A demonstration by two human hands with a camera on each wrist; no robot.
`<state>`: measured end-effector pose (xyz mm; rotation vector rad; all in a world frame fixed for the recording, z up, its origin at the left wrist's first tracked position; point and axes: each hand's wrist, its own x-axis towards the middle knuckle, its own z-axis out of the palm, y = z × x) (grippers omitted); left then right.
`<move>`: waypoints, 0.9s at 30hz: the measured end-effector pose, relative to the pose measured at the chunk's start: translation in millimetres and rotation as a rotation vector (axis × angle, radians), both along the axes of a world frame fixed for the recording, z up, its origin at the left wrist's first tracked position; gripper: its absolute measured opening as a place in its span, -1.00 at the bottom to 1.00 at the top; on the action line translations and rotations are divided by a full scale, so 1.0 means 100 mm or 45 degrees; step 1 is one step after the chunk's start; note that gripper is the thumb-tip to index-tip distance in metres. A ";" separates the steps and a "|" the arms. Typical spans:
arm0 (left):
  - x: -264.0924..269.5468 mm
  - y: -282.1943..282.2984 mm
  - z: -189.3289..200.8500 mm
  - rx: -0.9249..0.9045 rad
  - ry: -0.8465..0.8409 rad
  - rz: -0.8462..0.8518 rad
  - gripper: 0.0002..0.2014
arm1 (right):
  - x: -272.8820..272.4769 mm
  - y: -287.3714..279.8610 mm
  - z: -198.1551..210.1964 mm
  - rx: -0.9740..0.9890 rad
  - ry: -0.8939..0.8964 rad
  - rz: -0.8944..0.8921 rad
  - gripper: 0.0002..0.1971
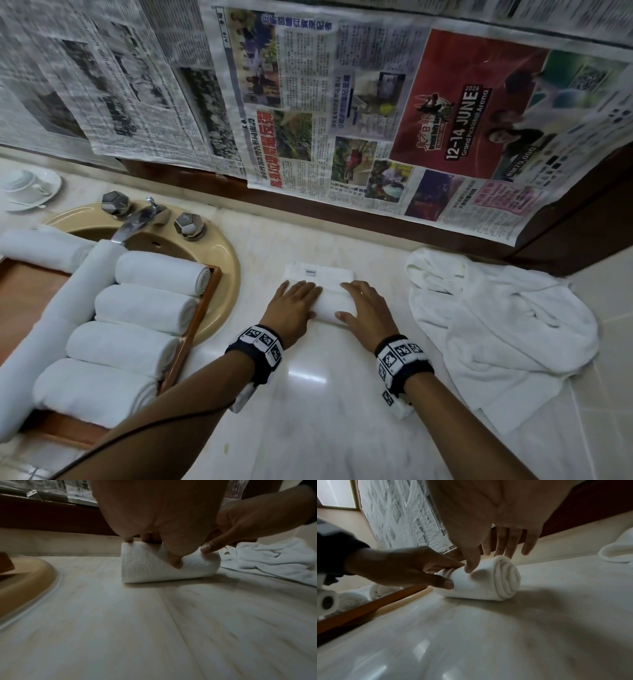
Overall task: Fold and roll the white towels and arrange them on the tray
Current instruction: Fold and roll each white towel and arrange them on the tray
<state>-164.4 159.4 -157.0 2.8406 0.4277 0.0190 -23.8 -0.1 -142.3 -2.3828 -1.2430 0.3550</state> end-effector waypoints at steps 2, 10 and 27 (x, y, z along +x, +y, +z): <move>0.06 0.04 0.01 -0.028 0.045 -0.009 -0.41 | -0.01 -0.02 0.00 0.076 -0.089 0.011 -0.39; 0.43 0.30 0.12 -0.164 0.345 -0.009 -0.14 | 0.24 0.19 -0.12 0.185 0.095 0.015 -0.59; 0.84 0.52 0.07 -0.089 0.446 0.043 0.04 | 0.94 0.56 -0.07 -0.232 0.679 -0.005 -0.67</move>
